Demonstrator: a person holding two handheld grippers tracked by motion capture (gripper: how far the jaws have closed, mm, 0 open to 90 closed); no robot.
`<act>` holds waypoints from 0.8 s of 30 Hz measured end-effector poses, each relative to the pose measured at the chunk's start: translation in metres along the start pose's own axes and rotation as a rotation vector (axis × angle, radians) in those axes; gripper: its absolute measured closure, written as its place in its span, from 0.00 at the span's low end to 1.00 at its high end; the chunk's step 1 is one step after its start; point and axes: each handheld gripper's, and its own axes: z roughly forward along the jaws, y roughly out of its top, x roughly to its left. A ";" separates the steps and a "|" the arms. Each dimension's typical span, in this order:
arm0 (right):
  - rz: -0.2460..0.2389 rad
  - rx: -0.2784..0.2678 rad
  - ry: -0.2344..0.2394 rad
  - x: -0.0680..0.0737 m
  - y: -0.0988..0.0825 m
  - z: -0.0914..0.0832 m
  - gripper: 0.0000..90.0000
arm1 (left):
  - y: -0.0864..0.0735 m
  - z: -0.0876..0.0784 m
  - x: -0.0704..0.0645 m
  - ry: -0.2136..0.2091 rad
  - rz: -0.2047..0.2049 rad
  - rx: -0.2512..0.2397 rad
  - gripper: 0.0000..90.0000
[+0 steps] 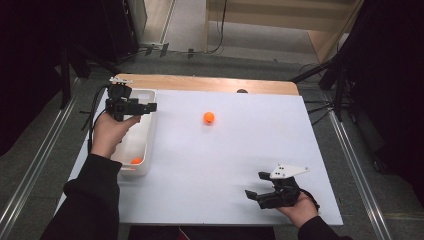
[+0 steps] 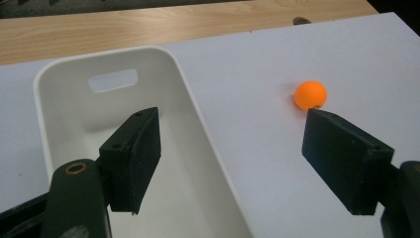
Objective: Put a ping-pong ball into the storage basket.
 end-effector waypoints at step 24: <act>-0.001 0.002 0.001 0.000 -0.001 0.000 0.17 | 0.003 -0.001 -0.033 -0.148 0.109 0.001 0.26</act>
